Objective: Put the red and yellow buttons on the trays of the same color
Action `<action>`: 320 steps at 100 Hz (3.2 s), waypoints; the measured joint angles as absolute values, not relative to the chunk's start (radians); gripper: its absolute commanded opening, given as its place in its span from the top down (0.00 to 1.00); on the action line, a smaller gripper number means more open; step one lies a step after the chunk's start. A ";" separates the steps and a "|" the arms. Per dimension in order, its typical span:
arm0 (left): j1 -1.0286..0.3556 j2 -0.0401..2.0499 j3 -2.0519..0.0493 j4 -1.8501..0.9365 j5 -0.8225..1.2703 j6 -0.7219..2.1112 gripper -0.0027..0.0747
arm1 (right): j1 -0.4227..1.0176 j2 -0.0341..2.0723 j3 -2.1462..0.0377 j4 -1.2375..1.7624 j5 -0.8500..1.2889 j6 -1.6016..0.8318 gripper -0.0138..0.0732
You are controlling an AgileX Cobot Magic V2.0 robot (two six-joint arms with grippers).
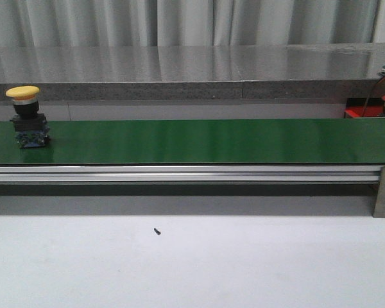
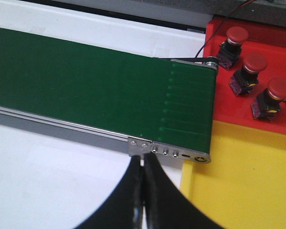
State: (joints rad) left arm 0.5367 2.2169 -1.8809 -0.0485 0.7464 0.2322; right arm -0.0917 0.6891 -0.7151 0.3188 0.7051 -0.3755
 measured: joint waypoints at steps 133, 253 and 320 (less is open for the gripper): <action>0.537 2.210 -1.898 -0.050 0.795 0.232 0.83 | -0.092 0.689 -0.715 0.319 0.705 -0.375 0.92; 0.213 1.768 -1.491 -0.269 0.927 0.354 0.83 | -0.092 0.689 -0.715 0.319 0.705 -0.375 0.92; 0.183 1.766 -1.358 -0.246 0.794 0.356 0.80 | -0.092 0.689 -0.715 0.319 0.705 -0.375 0.92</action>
State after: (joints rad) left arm 0.1826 1.7661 -1.3577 -0.2463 0.7939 0.3564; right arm -0.0917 0.6891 -0.7151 0.3188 0.7051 -0.3755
